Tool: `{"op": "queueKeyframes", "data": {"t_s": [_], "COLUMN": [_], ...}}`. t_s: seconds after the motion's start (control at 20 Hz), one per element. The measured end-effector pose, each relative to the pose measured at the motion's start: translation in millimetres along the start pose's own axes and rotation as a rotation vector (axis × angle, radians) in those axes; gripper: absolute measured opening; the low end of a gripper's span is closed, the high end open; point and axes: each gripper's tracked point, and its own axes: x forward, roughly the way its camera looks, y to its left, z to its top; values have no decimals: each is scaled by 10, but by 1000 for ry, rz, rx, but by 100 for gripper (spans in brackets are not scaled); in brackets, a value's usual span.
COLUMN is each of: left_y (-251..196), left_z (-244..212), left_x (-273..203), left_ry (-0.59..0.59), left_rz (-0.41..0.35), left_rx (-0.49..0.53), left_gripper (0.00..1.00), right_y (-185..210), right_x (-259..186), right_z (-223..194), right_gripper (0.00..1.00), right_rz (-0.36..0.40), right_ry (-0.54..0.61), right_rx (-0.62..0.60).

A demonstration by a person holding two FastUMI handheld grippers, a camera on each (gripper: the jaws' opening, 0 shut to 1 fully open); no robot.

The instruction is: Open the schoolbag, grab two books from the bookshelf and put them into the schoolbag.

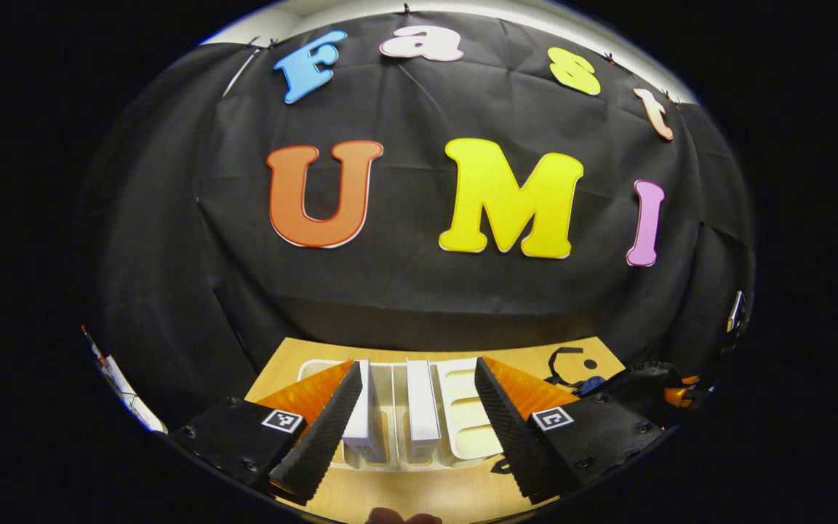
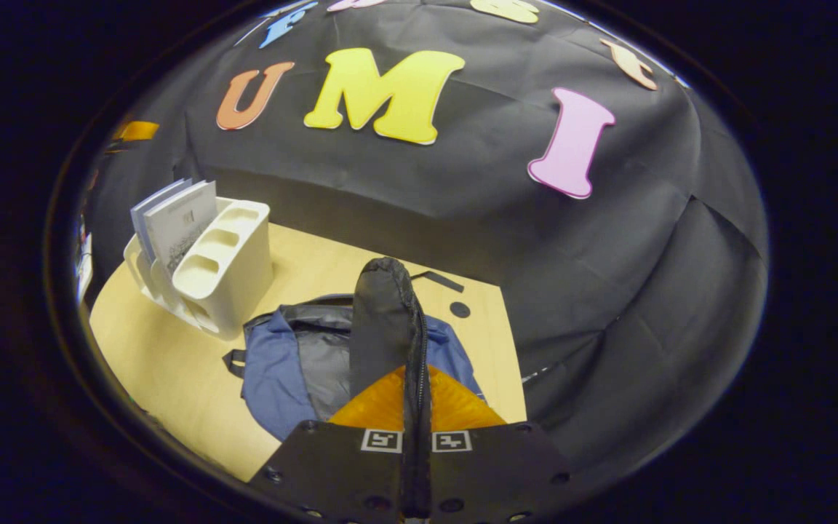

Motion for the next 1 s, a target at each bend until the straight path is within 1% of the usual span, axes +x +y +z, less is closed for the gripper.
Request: {"op": "queueKeyframes", "data": {"t_s": [0.1, 0.5, 0.7, 0.75, 1.0], "left_y": [-63, -193, -73, -37, 51], "left_z": [-41, -523, -874, -976, -1349], "left_x": [140, 747, 957, 982, 980], "left_ry": [88, 515, 720, 768, 971], "left_rz": [-29, -79, -42, -30, 27], "left_rx": [-14, -8, 2, -6, -70], "left_gripper": [98, 98, 98, 99, 99], "right_y": [-126, -477, -615, -637, -639], "right_x": [59, 221, 292, 299, 312], "right_z": [-4, -131, -247, -252, -266], "right_gripper": [0, 0, 0, 0, 0], "right_rz": [9, 46, 49, 49, 60], "right_ry": [1, 8, 23, 21, 13], "right_rx": [29, 122, 154, 162, 176]}}
